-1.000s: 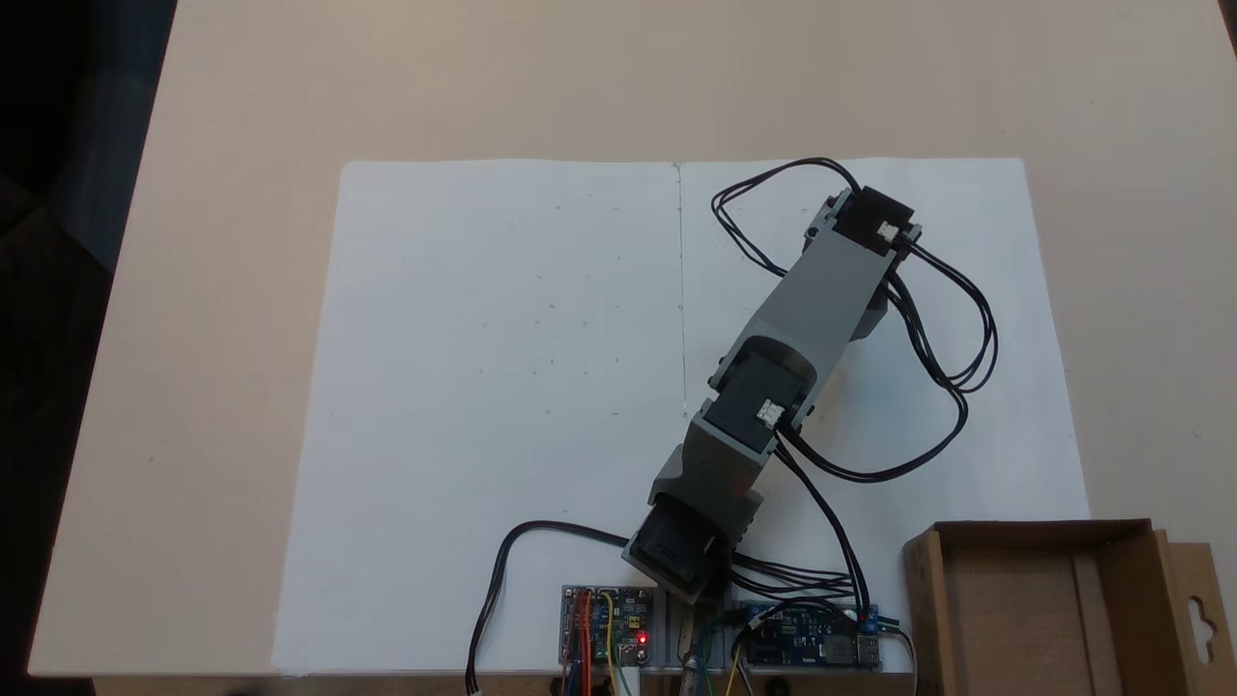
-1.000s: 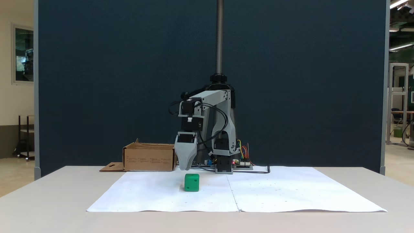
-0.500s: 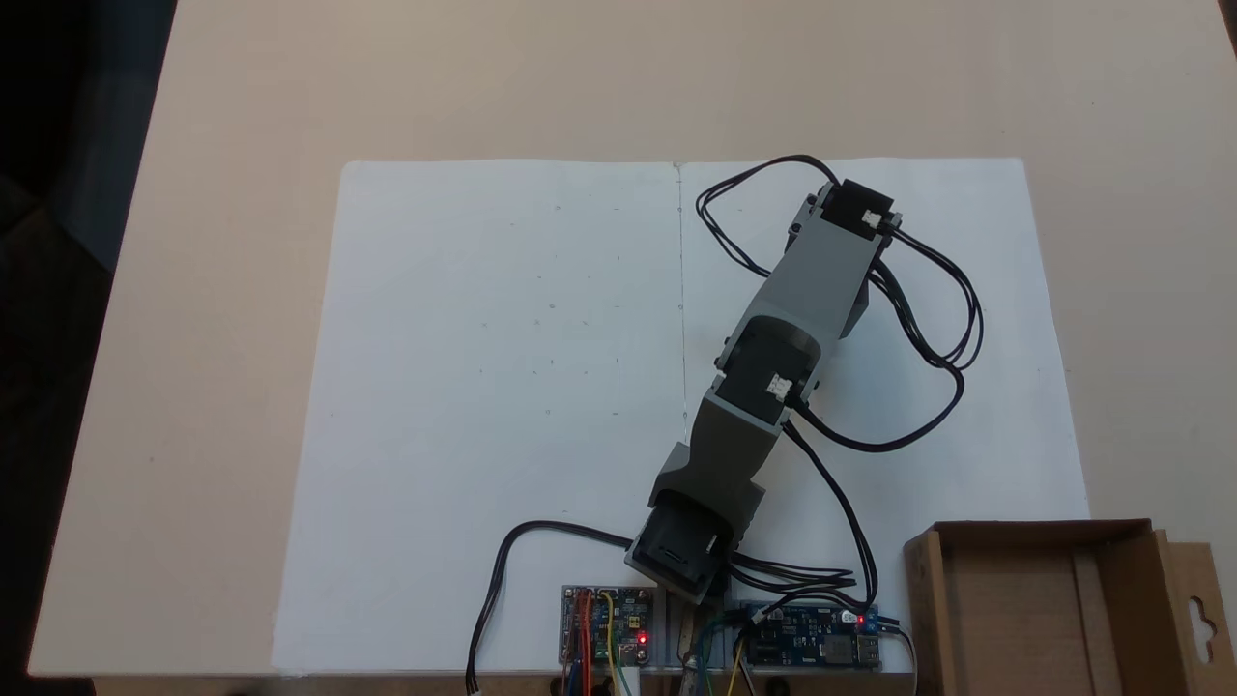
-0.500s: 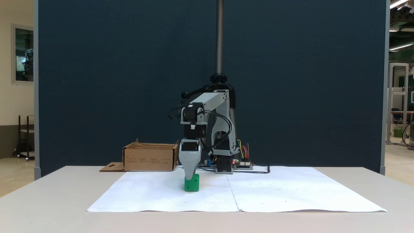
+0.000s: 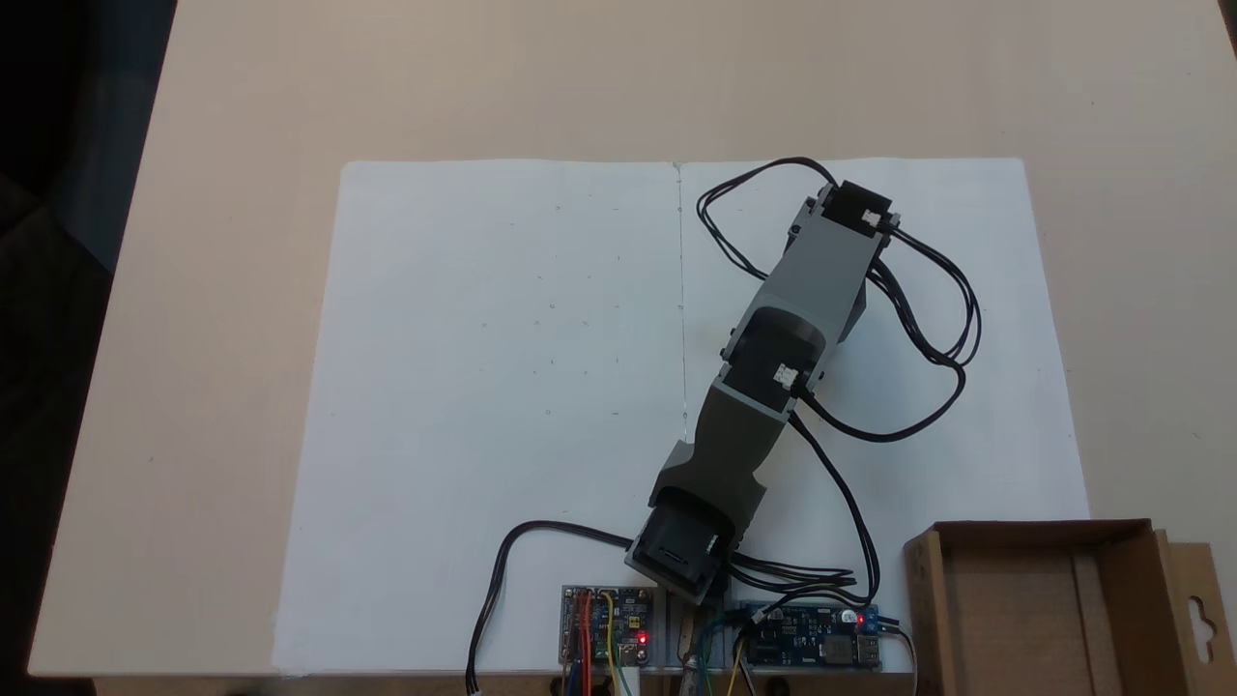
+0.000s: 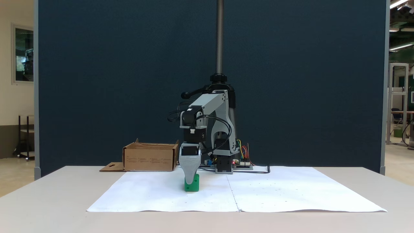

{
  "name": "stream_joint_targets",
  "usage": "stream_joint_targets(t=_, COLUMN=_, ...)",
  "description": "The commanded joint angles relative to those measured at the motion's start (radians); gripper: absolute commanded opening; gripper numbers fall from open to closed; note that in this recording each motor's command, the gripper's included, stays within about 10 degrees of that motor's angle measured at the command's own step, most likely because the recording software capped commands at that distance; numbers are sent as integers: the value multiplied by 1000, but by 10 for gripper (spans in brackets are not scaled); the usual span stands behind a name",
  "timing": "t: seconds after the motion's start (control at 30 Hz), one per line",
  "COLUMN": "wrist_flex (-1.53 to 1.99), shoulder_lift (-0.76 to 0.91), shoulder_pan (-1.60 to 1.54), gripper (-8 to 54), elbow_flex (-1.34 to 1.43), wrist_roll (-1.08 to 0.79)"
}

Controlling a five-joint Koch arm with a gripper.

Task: Grasp a green dice and put it in the bin.

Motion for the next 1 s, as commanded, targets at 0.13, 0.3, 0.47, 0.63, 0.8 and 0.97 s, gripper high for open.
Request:
stream_joint_targets(t=0.13, wrist_flex=0, shoulder_lift=0, shoulder_pan=-2, gripper=432, elbow_flex=-35, wrist_roll=63)
stream_joint_targets(t=0.3, wrist_flex=-37, shoulder_lift=-28, shoulder_pan=-11, gripper=431, elbow_flex=-35, wrist_roll=63)
stream_joint_targets(t=0.47, wrist_flex=-97, shoulder_lift=-51, shoulder_pan=-12, gripper=421, elbow_flex=-35, wrist_roll=63)
stream_joint_targets(t=0.63, wrist_flex=-98, shoulder_lift=-54, shoulder_pan=-12, gripper=420, elbow_flex=-35, wrist_roll=63)
stream_joint_targets(t=0.8, wrist_flex=-98, shoulder_lift=-54, shoulder_pan=-11, gripper=412, elbow_flex=-35, wrist_roll=61)
stream_joint_targets(t=0.97, wrist_flex=-98, shoulder_lift=-54, shoulder_pan=-11, gripper=338, elbow_flex=-35, wrist_roll=60)
